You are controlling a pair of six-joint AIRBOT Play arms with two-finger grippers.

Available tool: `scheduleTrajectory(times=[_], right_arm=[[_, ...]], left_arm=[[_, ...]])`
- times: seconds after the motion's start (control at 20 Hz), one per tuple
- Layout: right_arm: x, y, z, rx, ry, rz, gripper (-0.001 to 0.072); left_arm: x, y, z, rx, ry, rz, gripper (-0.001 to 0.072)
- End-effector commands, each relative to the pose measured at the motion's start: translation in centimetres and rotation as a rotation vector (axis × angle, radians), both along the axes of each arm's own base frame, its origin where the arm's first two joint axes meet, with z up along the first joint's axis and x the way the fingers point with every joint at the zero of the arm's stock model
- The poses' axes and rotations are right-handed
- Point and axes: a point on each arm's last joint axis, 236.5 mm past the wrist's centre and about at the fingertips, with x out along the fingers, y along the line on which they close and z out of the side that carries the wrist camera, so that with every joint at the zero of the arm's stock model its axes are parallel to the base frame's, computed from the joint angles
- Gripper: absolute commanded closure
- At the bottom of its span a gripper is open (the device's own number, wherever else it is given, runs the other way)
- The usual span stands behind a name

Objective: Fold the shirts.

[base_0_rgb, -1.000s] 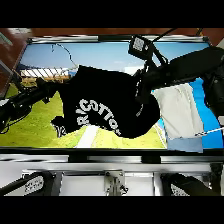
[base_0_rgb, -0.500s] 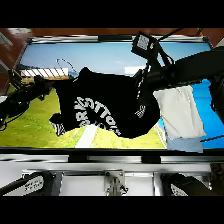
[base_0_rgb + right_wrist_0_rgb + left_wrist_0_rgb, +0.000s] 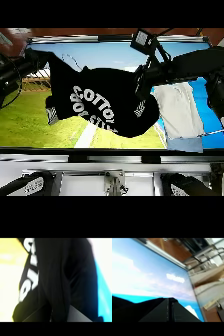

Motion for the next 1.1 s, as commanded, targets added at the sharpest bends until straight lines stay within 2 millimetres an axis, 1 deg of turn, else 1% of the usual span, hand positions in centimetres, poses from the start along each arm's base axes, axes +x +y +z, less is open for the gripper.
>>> scheduleTrajectory(times=[0.0, 0.05, 0.1, 0.25, 0.35, 0.4, 0.45, 0.5, 0.55, 0.6, 0.65, 0.7, 0.8, 0.9, 1.0, 1.05], right_arm=[[3.4, 1.0, 3.8, 0.158, -0.118, -0.103, 0.0641], [3.8, 1.2, 4.8, 0.197, -0.136, -0.119, 0.0641], [3.9, 1.3, 5.5, 0.225, -0.146, -0.126, 0.0641], [3.5, 1.1, 7.1, 0.248, -0.181, -0.134, 0.0641], [3.3, 0.6, 8.9, 0.273, -0.230, -0.153, 0.0641], [3.2, 0.4, 9.9, 0.288, -0.258, -0.165, 0.0641], [3.2, 0.1, 11.0, 0.305, -0.290, -0.181, 0.0641], [3.1, -0.2, 12.0, 0.323, -0.318, -0.196, 0.0641], [3.1, -0.4, 12.9, 0.342, -0.337, -0.206, 0.0641], [3.0, -0.5, 13.5, 0.363, -0.348, -0.213, 0.0641], [2.9, -0.4, 14.1, 0.384, -0.352, -0.217, 0.0641], [3.1, -0.6, 14.5, 0.400, -0.362, -0.227, 0.0641], [4.0, -1.3, 15.9, 0.433, -0.414, -0.275, 0.0641], [5.3, -2.7, 18.2, 0.488, -0.495, -0.353, 0.0641], [6.3, -4.3, 20.2, 0.538, -0.571, -0.427, 0.0641], [6.6, -5.0, 21.1, 0.559, -0.604, -0.459, 0.0641]], left_arm=[[-2.0, -5.7, 5.2, 0.017, -0.119, -0.133, 0.0649], [-2.0, -6.3, 5.3, 0.018, -0.124, -0.133, 0.0649], [-1.8, -6.4, 5.2, 0.028, -0.126, -0.124, 0.0649], [-1.2, -5.6, 5.3, 0.033, -0.132, -0.082, 0.0649], [-0.9, -5.3, 6.1, 0.032, -0.149, -0.063, 0.0648], [-1.0, -5.3, 7.0, 0.032, -0.169, -0.061, 0.0648], [-1.1, -5.3, 8.2, 0.033, -0.194, -0.060, 0.0647], [-1.4, -5.3, 9.8, 0.039, -0.235, -0.060, 0.0641], [-1.7, -5.3, 11.6, 0.046, -0.278, -0.060, 0.0574], [-2.2, -5.4, 13.7, 0.046, -0.323, -0.061, 0.0412], [-2.8, -5.6, 15.6, 0.044, -0.364, -0.064, 0.0274], [-3.6, -6.0, 17.7, 0.043, -0.410, -0.072, 0.0228], [-5.5, -6.8, 21.5, 0.069, -0.523, -0.086, 0.0228], [-7.5, -7.4, 25.2, 0.109, -0.649, -0.086, 0.0228], [-9.0, -7.0, 28.3, 0.130, -0.742, -0.057, 0.0228], [-9.4, -6.5, 29.4, 0.127, -0.769, -0.035, 0.0229]])
